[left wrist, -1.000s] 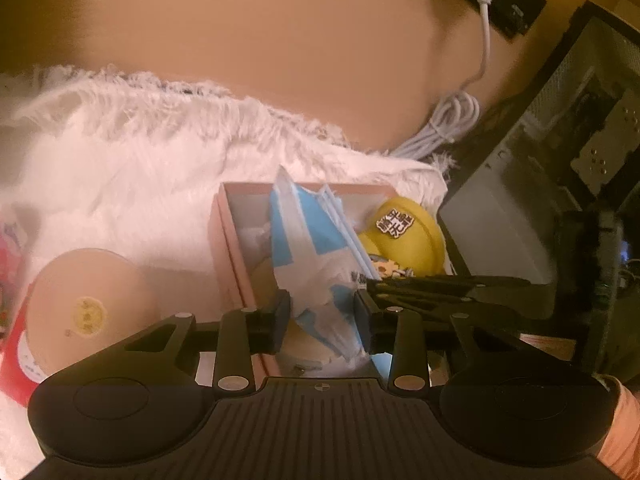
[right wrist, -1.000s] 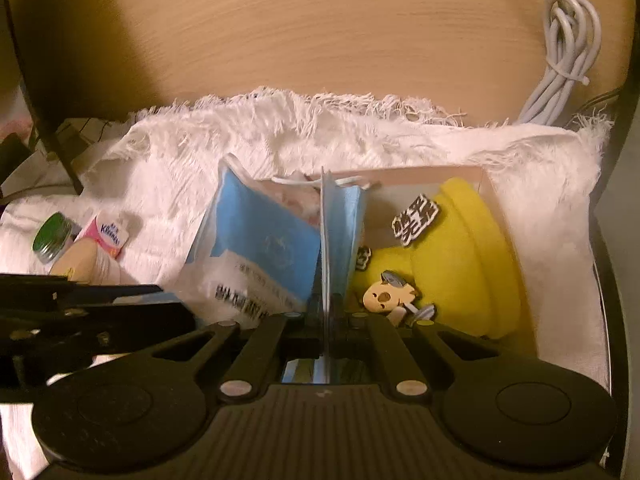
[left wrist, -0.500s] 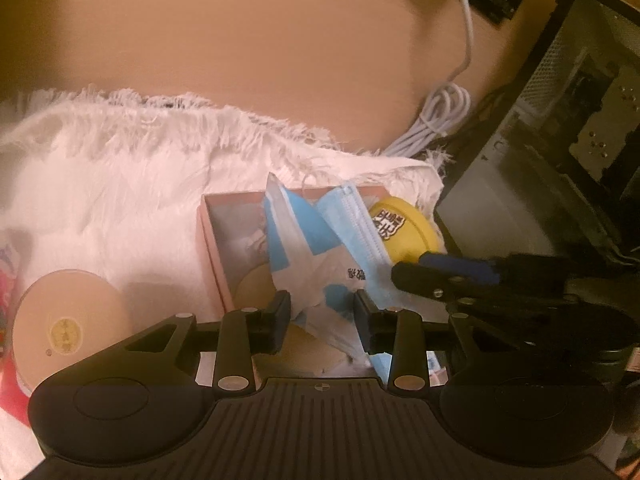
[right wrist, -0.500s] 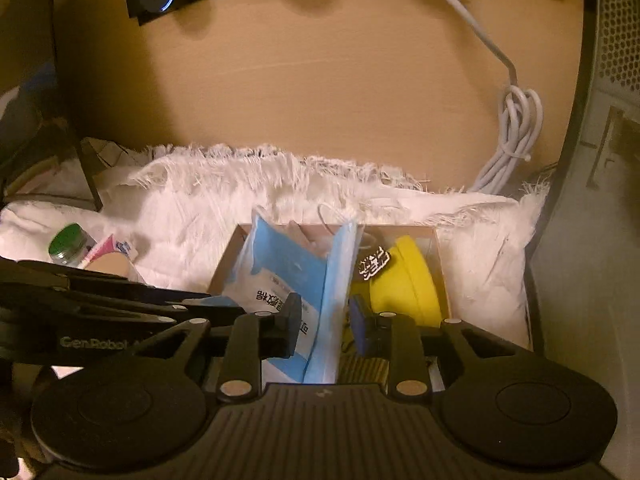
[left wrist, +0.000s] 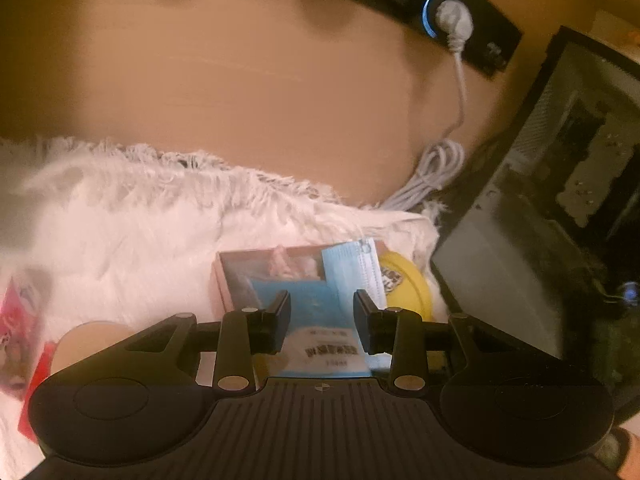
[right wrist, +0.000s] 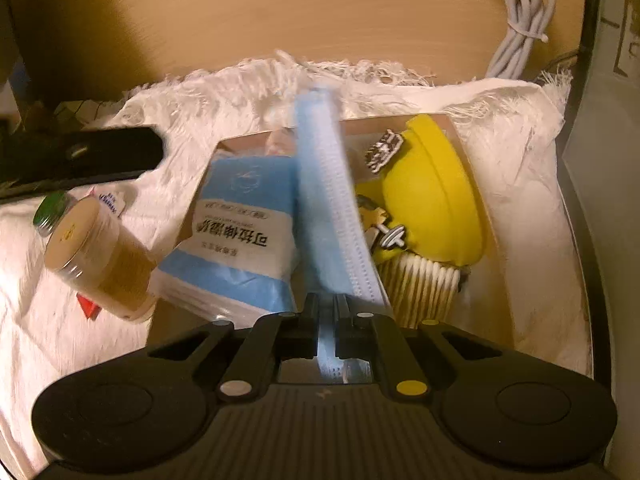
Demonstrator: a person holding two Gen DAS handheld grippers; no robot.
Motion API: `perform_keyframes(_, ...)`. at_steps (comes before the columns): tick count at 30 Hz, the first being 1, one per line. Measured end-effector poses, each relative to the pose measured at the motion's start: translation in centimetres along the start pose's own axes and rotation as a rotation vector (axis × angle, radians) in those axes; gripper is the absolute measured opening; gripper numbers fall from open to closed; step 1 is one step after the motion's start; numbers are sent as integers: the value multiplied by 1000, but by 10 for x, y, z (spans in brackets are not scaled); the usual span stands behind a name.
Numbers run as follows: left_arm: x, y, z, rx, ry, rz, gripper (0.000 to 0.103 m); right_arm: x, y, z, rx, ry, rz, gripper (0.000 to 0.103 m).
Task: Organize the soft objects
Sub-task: 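Lower the wipes pack and mask into the pink box and open both grippers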
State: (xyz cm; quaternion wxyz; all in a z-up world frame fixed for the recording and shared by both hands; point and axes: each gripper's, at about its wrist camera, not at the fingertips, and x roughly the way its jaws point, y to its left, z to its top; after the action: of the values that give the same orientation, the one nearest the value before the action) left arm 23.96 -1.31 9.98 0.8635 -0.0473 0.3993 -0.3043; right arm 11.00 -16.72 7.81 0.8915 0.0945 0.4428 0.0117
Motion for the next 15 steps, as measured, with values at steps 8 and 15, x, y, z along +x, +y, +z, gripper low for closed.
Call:
perform_keyframes(8, 53, -9, -21, 6, 149, -10, 37, -48, -4, -8, -47, -115, -95, 14)
perform_keyframes(15, 34, 1, -19, -66, 114, -71, 37, -78, -5, -9, -62, -197, -184, 57)
